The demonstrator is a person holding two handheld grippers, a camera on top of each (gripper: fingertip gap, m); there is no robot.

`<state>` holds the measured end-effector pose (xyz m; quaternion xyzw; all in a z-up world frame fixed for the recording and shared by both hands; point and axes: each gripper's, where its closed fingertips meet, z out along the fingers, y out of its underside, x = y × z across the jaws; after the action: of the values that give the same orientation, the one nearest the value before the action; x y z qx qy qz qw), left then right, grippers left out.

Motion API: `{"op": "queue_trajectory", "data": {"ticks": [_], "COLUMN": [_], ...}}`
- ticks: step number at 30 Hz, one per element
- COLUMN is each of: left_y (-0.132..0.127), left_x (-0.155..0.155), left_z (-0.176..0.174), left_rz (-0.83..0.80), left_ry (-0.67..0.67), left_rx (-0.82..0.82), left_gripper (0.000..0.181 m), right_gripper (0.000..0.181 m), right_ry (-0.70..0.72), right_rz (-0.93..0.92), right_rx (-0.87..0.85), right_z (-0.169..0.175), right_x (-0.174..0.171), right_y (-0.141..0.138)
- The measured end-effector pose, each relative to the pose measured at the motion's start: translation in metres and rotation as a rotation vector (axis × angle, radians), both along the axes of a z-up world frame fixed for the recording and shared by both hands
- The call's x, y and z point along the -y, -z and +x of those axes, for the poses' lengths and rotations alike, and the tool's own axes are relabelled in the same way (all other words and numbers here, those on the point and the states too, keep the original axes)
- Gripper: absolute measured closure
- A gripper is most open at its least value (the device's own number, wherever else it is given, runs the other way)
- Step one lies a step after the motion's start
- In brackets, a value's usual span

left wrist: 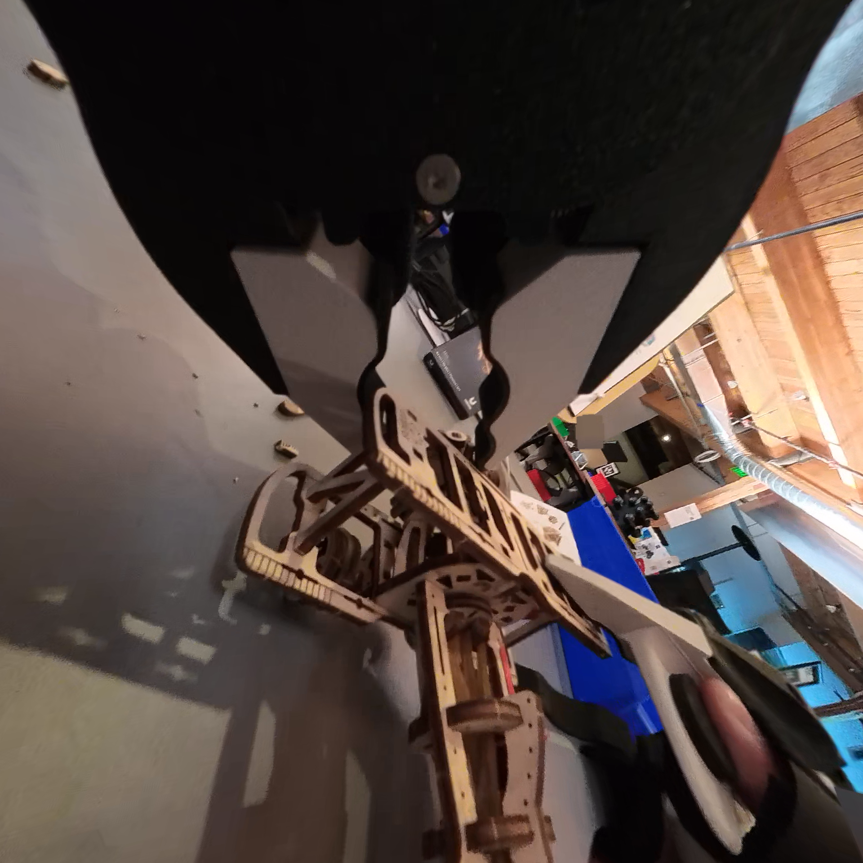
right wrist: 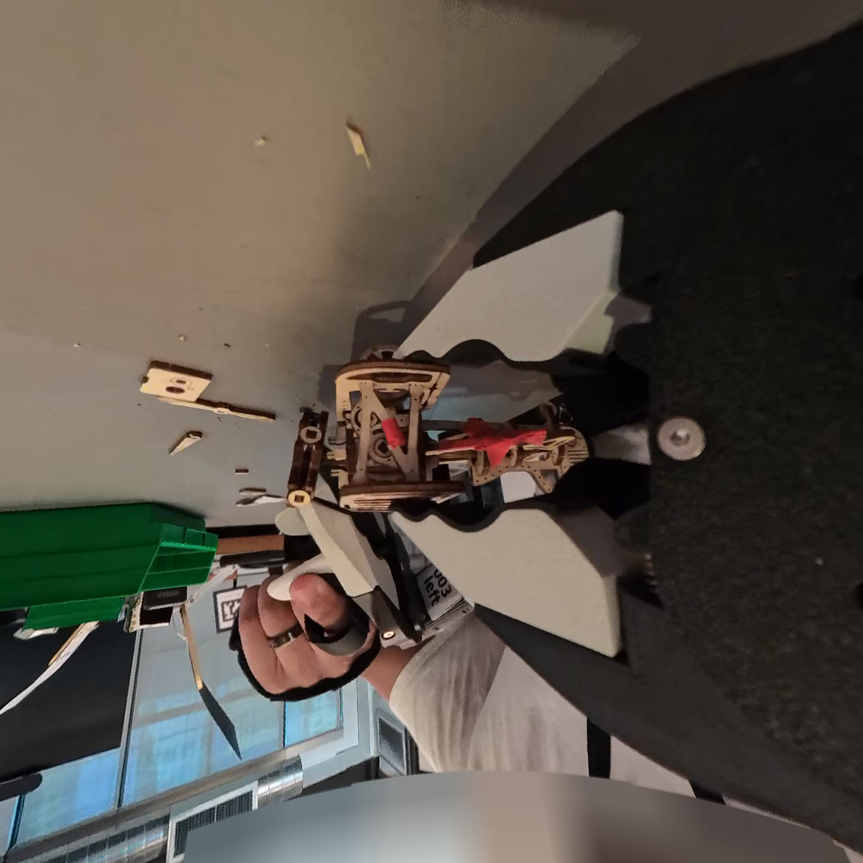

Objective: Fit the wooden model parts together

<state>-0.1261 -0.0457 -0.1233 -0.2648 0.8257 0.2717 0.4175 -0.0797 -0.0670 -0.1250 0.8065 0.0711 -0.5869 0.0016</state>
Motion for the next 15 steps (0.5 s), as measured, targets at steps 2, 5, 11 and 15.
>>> {"op": "queue_trajectory", "data": {"ticks": [2,5,11,15], "left_y": [0.002,0.004,0.005,0.005], "left_x": [0.003,0.004,0.004,0.013], "left_z": [0.002,0.004,0.008,0.017], "left_rz": [-0.051,-0.084,-0.104,-0.095], "left_ry": [0.000,0.012,0.020,0.041], "left_rx": [0.027,0.059,0.098,0.124], "left_gripper": [0.147,0.148,0.148,0.148], "right_gripper": [0.128,0.127,0.120,0.110], "right_ry": [-0.008,-0.027,-0.124,-0.181], "right_rz": [-0.021,-0.039,-0.001,0.091], "right_rx": [-0.016,-0.020,0.044,0.121], "right_z": [0.001,0.003,0.009,0.011], "right_x": [0.001,0.001,-0.005,-0.006], "right_y": [0.001,0.002,0.001,0.003]}}
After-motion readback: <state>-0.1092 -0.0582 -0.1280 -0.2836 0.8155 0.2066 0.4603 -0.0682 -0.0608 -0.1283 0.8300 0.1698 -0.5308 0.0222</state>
